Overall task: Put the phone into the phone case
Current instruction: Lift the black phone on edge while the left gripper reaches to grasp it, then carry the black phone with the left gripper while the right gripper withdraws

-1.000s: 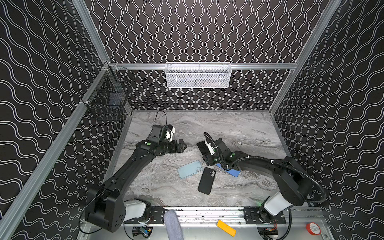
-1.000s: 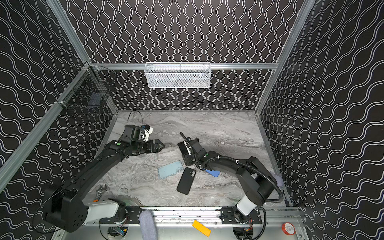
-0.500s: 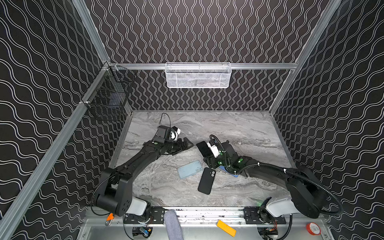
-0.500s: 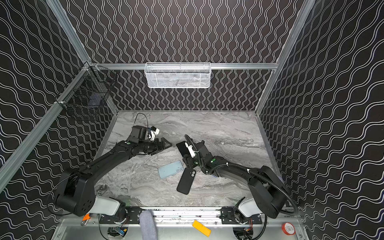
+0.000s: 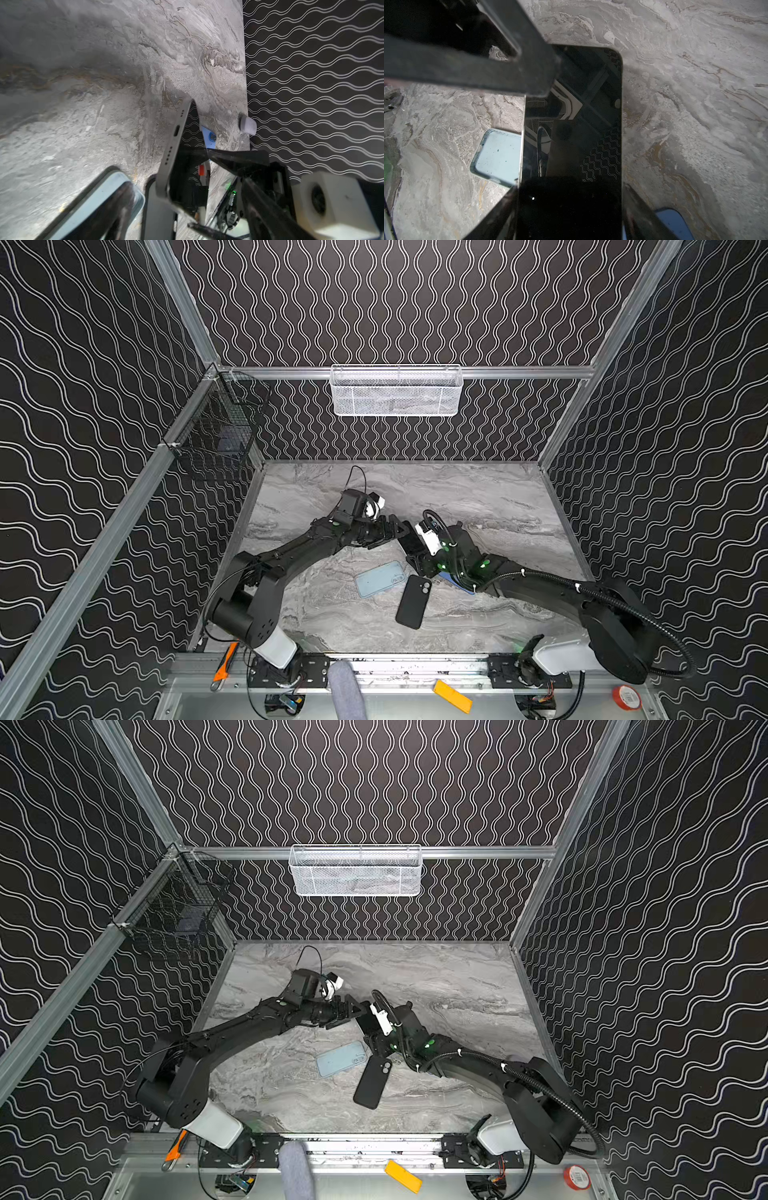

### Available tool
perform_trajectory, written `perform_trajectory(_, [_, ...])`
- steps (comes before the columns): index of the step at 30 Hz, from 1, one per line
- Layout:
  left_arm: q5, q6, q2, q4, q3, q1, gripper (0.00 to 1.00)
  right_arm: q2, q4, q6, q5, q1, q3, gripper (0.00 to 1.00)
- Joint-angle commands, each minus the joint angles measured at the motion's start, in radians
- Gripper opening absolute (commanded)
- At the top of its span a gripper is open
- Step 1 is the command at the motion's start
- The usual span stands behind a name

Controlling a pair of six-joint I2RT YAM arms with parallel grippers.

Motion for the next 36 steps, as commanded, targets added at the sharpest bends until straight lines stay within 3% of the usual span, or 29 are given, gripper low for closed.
perform_trajectory(1, [-0.011, -0.024, 0.018, 0.044, 0.022, -0.018, 0.75, -0.014, 0.069, -0.004, 0.001, 0.001, -0.009, 0.68])
perform_trajectory(15, [-0.041, -0.052, 0.061, 0.035, 0.055, -0.063, 0.24, -0.033, 0.085, 0.013, 0.007, -0.001, -0.028, 0.69])
perform_trajectory(23, [-0.073, -0.043, 0.043, -0.012, 0.073, -0.064, 0.0, -0.044, 0.076, 0.012, 0.022, 0.002, -0.027, 0.73])
perform_trajectory(30, [-0.095, -0.042, -0.003, -0.056, 0.108, -0.061, 0.0, -0.09, 0.062, 0.011, 0.043, 0.001, -0.039, 0.88])
perform_trajectory(36, [-0.078, -0.032, -0.04, -0.056, 0.146, -0.035, 0.0, -0.21, 0.073, 0.044, 0.063, -0.016, -0.073, 0.91])
